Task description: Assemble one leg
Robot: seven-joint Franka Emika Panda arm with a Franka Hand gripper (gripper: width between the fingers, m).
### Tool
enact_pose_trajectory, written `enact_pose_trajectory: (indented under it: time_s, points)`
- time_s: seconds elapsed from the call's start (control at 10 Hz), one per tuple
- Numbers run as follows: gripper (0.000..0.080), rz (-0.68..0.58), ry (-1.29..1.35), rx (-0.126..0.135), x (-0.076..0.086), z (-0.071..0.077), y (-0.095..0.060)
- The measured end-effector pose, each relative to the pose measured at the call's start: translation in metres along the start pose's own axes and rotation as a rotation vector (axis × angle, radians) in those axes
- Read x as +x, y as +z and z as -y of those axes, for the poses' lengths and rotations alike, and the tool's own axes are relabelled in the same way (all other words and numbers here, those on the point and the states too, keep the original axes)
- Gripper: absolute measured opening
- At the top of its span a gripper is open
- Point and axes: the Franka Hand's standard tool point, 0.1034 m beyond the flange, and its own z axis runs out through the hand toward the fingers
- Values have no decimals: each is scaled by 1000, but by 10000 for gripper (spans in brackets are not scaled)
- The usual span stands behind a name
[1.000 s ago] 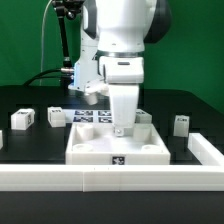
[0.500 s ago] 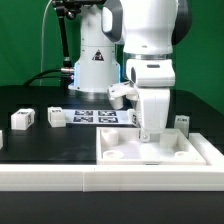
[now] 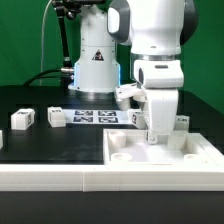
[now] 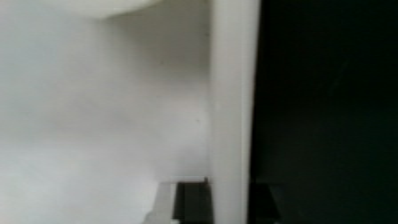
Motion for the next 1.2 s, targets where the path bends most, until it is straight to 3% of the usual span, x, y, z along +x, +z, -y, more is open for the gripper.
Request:
enact_pose_trajectory:
  time_s: [0.1,0.2,0.3,0.4,0.5,1.0,1.2]
  points:
    - [154,0,0,0,0,0,0]
    - [333,0,1,0,0,0,0]
    - [333,0,1,0,-1,0,0]
    - [515,0,1,0,-1,0,0]
    - [606,1,1,0,-1,0,0]
    - [647,3,11,2,-1,0,-2]
    - [649,12,61,-17,4,2,-24]
